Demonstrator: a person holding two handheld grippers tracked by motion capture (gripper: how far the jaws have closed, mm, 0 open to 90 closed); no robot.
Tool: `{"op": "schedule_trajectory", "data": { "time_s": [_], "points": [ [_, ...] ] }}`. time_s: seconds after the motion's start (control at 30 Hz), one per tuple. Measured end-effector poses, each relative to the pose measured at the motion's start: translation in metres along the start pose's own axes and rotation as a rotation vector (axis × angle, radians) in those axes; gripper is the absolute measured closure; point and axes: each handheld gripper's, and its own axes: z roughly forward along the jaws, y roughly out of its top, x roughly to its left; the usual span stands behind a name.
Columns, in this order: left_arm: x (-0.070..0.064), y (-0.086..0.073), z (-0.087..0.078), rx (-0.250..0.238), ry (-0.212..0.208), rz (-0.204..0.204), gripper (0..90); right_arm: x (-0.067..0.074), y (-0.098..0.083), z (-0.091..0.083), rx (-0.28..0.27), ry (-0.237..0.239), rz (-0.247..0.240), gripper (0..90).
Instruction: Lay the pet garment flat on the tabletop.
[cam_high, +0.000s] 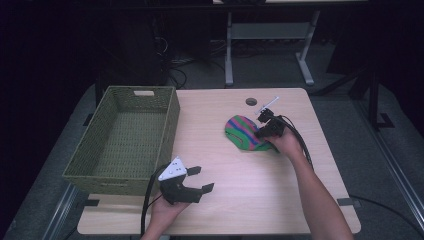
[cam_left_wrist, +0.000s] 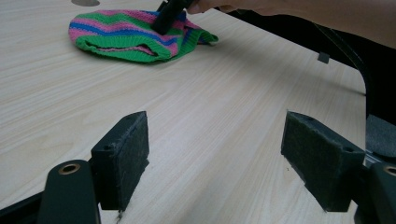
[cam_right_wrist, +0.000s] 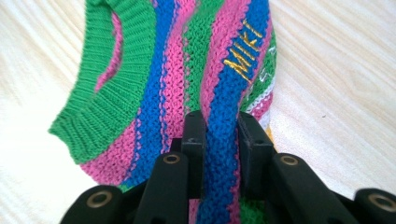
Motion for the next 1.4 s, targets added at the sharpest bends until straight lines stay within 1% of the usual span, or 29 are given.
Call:
{"op": "schedule_trajectory", "data": {
  "time_s": [0.07, 0.13, 0.17, 0.23, 0.27, 0.33, 0.37, 0.4, 0.47, 0.5, 0.53, 0.6, 0.67, 0.73, 0.77, 0.83, 0.9, 0.93, 0.97, 1.03, 1.13, 1.23, 1.27, 1.4],
  "points": [
    [0.0, 0.0, 0.0, 0.001, -0.001, 0.003, 23.0, 0.0, 0.001, -0.005, -0.012, 0.013, 0.003, 75.8],
    [-0.001, 0.0, 0.001, 0.0, -0.002, 0.0, 23.0, 0.001, 0.002, -0.011, -0.026, 0.012, 0.0, 76.0],
    [-0.002, 0.0, 0.001, 0.003, -0.002, 0.005, 23.0, 0.002, 0.002, -0.014, -0.033, 0.018, 0.006, 76.1],
    [-0.002, 0.0, 0.001, 0.003, -0.001, 0.01, 23.0, 0.003, 0.003, -0.025, -0.053, 0.023, 0.002, 76.2],
    [-0.002, 0.0, 0.001, 0.003, -0.002, 0.007, 23.0, 0.003, 0.003, -0.025, -0.053, 0.023, 0.002, 76.2],
    [-0.002, 0.0, 0.002, 0.007, 0.0, 0.01, 23.0, 0.004, 0.002, -0.033, -0.07, 0.036, 0.001, 76.3],
    [-0.002, 0.0, 0.001, 0.006, 0.0, 0.01, 23.0, 0.006, 0.002, -0.041, -0.085, 0.042, -0.003, 76.3],
    [-0.002, 0.0, 0.001, 0.005, 0.0, 0.008, 23.0, 0.006, 0.002, -0.041, -0.085, 0.042, -0.003, 76.3],
    [-0.003, 0.0, 0.001, 0.005, 0.001, 0.01, 23.0, 0.008, 0.001, -0.049, -0.098, 0.06, -0.005, 76.3],
    [-0.003, 0.0, 0.001, 0.005, 0.002, 0.011, 23.0, 0.013, -0.001, -0.059, -0.113, 0.068, -0.017, 76.3],
    [-0.003, 0.0, 0.002, 0.005, 0.001, 0.007, 23.0, 0.013, -0.001, -0.059, -0.113, 0.068, -0.017, 76.3],
    [-0.003, 0.0, 0.002, 0.005, 0.002, 0.008, 23.0, 0.019, -0.002, -0.07, -0.142, 0.09, -0.032, 76.3],
    [-0.003, 0.0, 0.002, 0.006, 0.004, 0.011, 23.0, 0.025, -0.002, -0.08, -0.161, 0.096, -0.041, 76.3],
    [-0.003, 0.0, 0.001, 0.01, 0.006, 0.019, 23.0, 0.032, -0.004, -0.092, -0.186, 0.102, -0.063, 76.3],
    [-0.003, 0.0, 0.001, 0.006, 0.006, 0.015, 23.0, 0.036, -0.004, -0.097, -0.192, 0.101, -0.076, 76.3],
    [-0.003, 0.0, 0.001, 0.003, 0.007, 0.015, 23.0, 0.044, -0.007, -0.106, -0.209, 0.125, -0.094, 76.3],
    [-0.004, 0.0, 0.001, 0.001, 0.007, 0.015, 23.0, 0.052, -0.011, -0.113, -0.224, 0.151, -0.1, 76.3],
    [-0.004, 0.0, 0.001, -0.003, 0.006, 0.011, 23.0, 0.057, -0.014, -0.116, -0.222, 0.161, -0.101, 76.3],
    [-0.005, 0.0, 0.001, -0.003, 0.006, 0.009, 23.0, 0.062, -0.017, -0.118, -0.218, 0.163, -0.114, 76.3],
    [-0.005, 0.001, 0.001, -0.006, 0.006, 0.021, 23.0, 0.069, -0.023, -0.121, -0.217, 0.167, -0.124, 76.3],
    [-0.006, 0.001, 0.0, -0.013, 0.007, 0.034, 23.0, 0.075, -0.03, -0.124, -0.214, 0.172, -0.13, 76.2],
    [-0.005, 0.001, 0.001, -0.005, 0.003, 0.026, 23.0, 0.08, -0.038, -0.126, -0.215, 0.191, -0.133, 76.2],
    [-0.004, 0.001, 0.001, -0.007, 0.003, 0.023, 22.9, 0.082, -0.041, -0.126, -0.214, 0.199, -0.141, 76.2],
    [-0.004, 0.001, 0.0, -0.012, 0.002, 0.019, 22.9, 0.091, -0.051, -0.127, -0.211, 0.202, -0.154, 76.1]
  ]
}}
